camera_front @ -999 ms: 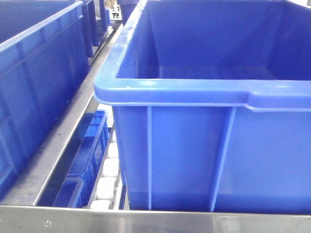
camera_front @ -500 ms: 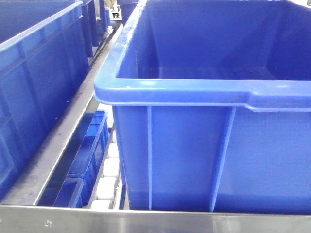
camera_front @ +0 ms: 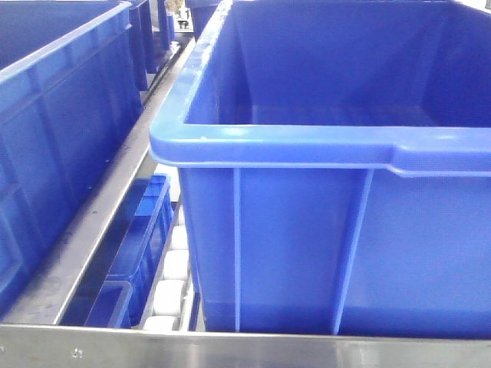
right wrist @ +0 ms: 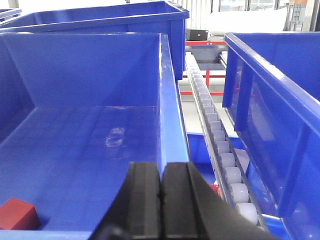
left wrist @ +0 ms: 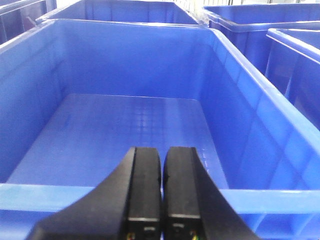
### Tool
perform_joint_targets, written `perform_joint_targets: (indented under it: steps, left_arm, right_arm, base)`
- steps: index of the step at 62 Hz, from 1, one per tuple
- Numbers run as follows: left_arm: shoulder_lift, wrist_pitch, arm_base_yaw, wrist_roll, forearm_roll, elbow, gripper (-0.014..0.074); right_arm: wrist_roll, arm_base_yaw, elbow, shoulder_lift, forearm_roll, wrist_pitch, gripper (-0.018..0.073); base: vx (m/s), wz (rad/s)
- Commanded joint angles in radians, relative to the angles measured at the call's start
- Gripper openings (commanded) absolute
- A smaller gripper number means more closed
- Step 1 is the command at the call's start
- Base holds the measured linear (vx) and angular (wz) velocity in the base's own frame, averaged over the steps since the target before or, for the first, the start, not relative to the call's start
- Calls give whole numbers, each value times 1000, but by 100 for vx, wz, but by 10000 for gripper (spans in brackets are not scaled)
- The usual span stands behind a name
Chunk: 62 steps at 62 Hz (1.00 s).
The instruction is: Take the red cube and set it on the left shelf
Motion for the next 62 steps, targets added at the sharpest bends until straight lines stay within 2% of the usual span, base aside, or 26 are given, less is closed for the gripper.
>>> perform_joint_targets:
  steps: [1, 62]
  left_arm:
    - [-13, -85, -7, 0, -1, 24, 102]
    - [-13, -85, -7, 0, -1, 24, 102]
  right_arm:
    - [6, -5, -23, -19, -3, -66, 57]
    - [6, -5, -23, -19, -3, -61, 57]
  base:
    - [0, 0]
    - [0, 0]
